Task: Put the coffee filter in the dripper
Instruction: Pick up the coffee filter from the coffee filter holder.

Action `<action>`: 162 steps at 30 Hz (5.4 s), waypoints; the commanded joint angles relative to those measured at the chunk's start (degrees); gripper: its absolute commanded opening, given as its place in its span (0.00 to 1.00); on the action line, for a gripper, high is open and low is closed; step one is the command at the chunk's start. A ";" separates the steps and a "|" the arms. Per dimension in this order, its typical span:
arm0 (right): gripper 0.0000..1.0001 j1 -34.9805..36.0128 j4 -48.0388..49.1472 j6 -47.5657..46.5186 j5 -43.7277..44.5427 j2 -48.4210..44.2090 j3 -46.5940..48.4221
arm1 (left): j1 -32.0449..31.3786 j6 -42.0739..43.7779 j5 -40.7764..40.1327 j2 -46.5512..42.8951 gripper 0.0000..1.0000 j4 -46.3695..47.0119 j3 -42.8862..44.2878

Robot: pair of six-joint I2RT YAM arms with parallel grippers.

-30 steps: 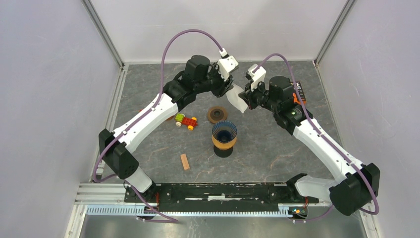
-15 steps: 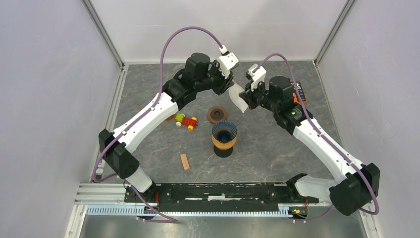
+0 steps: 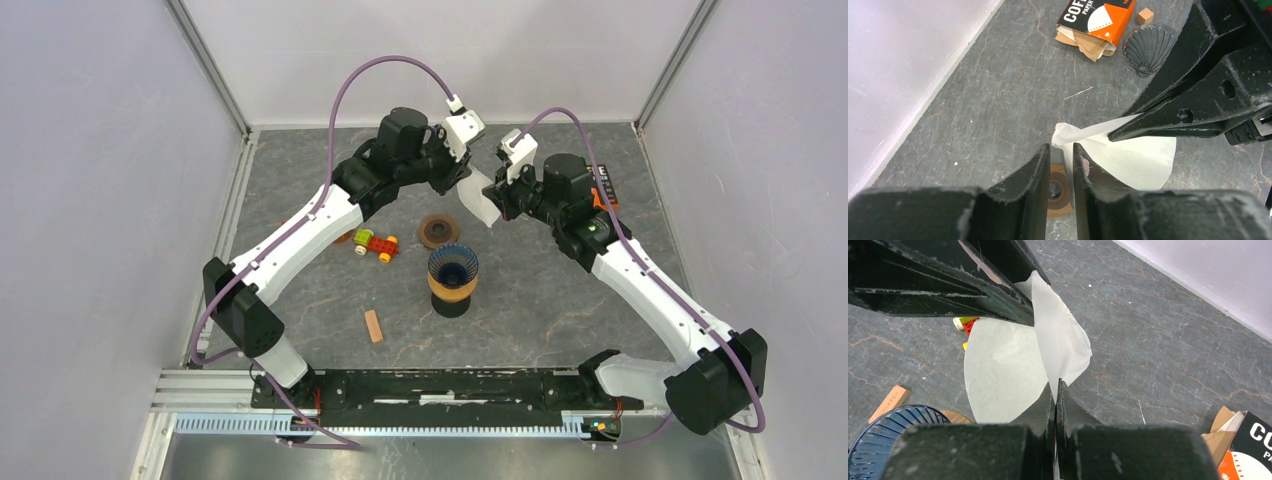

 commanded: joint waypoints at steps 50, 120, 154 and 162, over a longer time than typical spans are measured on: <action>0.00 -0.27 2.79 -0.67 -6.53 -1.35 1.21 | -2.84 -1.57 -4.26 -3.65 0.66 4.85 -2.03; 0.00 1.20 1.52 -4.11 2.94 -1.68 -0.17 | -2.32 -29.29 -9.05 2.92 0.65 -4.75 6.10; 0.00 4.97 0.56 -9.19 14.04 -1.79 -0.01 | -1.18 -38.69 -13.77 4.02 0.38 -6.31 8.17; 0.00 5.04 0.66 -9.21 13.29 -1.72 -0.25 | -1.09 -37.12 -11.00 3.32 0.38 -4.03 6.74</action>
